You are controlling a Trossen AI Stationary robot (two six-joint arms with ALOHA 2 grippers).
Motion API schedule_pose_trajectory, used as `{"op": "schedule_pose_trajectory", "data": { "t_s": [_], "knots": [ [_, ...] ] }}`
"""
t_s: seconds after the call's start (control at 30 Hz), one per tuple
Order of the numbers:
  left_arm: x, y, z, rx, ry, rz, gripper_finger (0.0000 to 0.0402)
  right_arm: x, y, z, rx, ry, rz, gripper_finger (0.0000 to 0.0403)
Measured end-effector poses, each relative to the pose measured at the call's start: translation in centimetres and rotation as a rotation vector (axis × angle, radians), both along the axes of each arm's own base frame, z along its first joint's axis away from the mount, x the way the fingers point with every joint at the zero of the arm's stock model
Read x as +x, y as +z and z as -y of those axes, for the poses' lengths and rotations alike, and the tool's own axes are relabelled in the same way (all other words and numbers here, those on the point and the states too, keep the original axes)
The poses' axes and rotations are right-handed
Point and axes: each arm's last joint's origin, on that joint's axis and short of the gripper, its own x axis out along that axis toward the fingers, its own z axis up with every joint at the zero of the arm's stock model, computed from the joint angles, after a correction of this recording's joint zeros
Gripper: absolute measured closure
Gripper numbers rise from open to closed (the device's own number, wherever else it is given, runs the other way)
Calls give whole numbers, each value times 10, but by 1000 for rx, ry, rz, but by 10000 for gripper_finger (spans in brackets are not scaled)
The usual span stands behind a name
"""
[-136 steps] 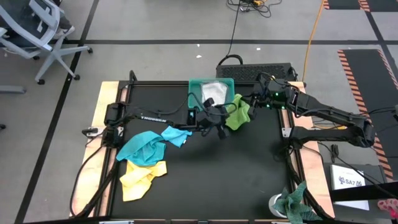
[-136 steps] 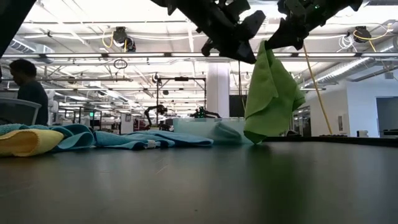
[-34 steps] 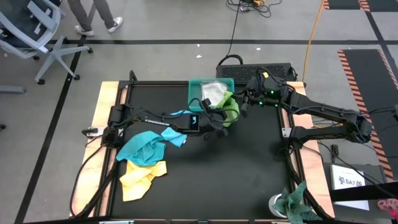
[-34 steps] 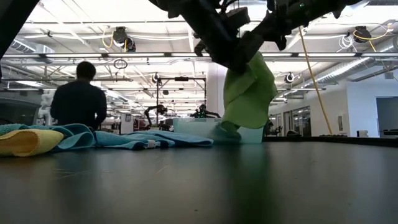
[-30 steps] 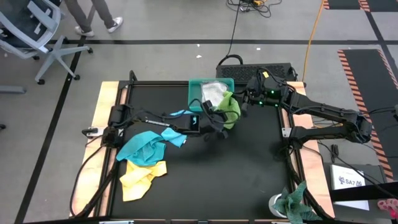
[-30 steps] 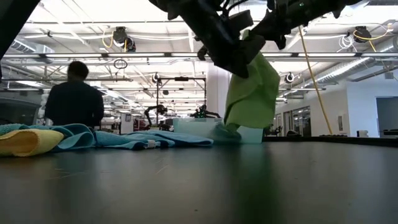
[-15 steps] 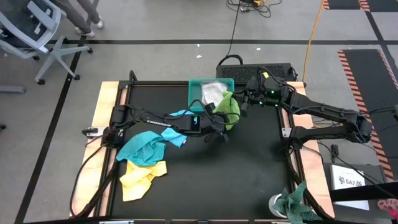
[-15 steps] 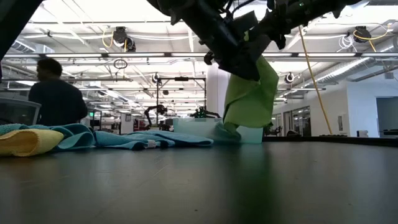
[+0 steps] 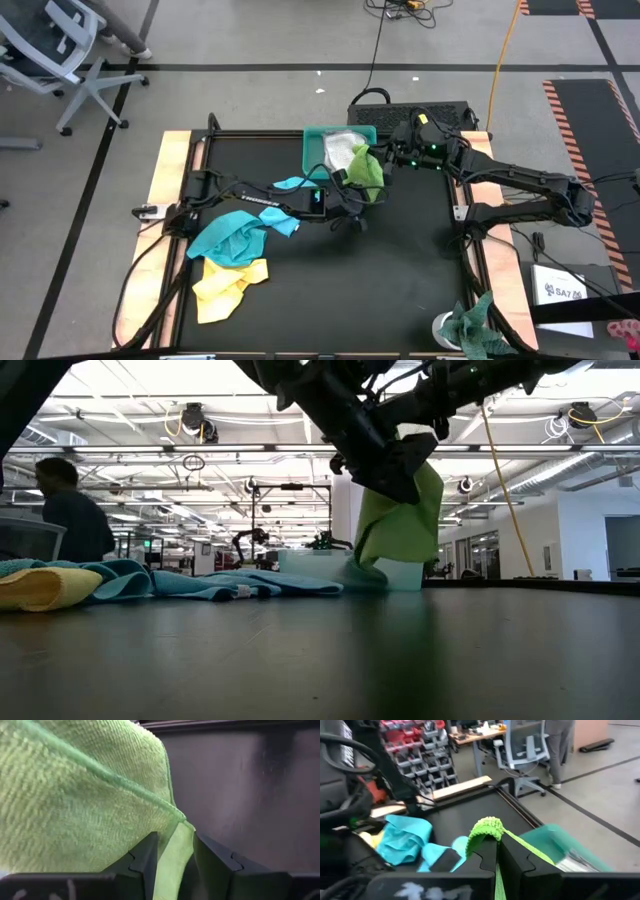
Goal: Fold microfiber towels
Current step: Fold the green microfiber towel
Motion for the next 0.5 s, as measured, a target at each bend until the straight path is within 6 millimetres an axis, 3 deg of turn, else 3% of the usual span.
{"op": "schedule_pose_trajectory", "data": {
  "t_s": [0.5],
  "knots": [
    [1, -2, -3, -4, 27, 15, 272, 10, -12, -3, 54, 22, -53, 403]
  ]
}}
